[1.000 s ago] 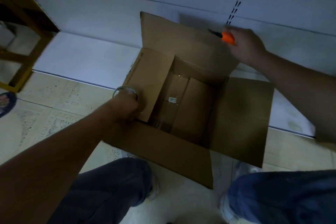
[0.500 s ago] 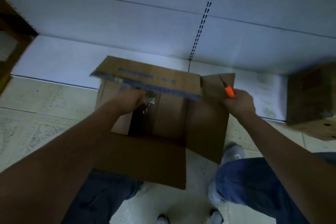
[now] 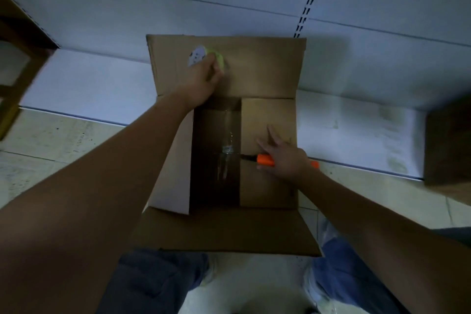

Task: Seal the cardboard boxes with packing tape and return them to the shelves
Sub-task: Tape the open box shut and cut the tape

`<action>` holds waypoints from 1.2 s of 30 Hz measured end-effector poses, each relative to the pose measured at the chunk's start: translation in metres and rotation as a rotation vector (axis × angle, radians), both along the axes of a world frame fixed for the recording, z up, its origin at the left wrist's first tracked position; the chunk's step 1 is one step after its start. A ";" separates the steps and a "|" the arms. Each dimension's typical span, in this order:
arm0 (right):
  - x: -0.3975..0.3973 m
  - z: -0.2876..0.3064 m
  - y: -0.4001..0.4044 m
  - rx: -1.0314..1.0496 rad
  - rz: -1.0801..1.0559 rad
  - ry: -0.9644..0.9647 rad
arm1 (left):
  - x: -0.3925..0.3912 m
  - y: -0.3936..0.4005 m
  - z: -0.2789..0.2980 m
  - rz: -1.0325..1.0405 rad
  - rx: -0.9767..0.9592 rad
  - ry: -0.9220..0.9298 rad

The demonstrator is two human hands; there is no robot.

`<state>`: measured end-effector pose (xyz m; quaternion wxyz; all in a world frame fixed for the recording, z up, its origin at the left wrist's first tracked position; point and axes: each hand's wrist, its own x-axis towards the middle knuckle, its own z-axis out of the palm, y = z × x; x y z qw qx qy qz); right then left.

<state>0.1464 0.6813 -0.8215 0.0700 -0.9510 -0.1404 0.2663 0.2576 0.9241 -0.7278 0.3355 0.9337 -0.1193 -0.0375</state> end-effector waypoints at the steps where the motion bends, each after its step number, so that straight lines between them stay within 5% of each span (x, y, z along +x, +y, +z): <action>1: 0.005 -0.013 0.000 -0.072 0.007 -0.016 | 0.003 0.004 0.001 0.018 -0.031 -0.011; 8: 0.067 -0.044 -0.002 -0.268 -0.287 -0.124 | 0.000 0.069 0.046 0.211 -0.155 0.005; 13: 0.113 -0.027 -0.047 -0.216 -0.398 -0.075 | -0.066 0.123 0.038 0.236 -0.092 0.370; 18: 0.126 0.034 -0.066 -0.074 -0.262 -0.071 | -0.116 0.132 0.000 0.350 -0.156 0.710; 21: 0.098 0.094 -0.056 0.045 -0.154 -0.185 | -0.119 0.114 -0.007 0.359 -0.259 0.698; 25: 0.027 0.159 -0.020 0.064 0.221 -0.217 | -0.109 0.092 -0.005 0.312 -0.115 0.610; 29: -0.014 0.155 0.001 -0.171 0.520 -0.217 | -0.106 0.085 0.005 0.293 -0.090 0.602; 36: 0.001 0.140 -0.019 -0.027 0.435 -0.281 | -0.089 0.067 0.037 0.003 -0.188 0.608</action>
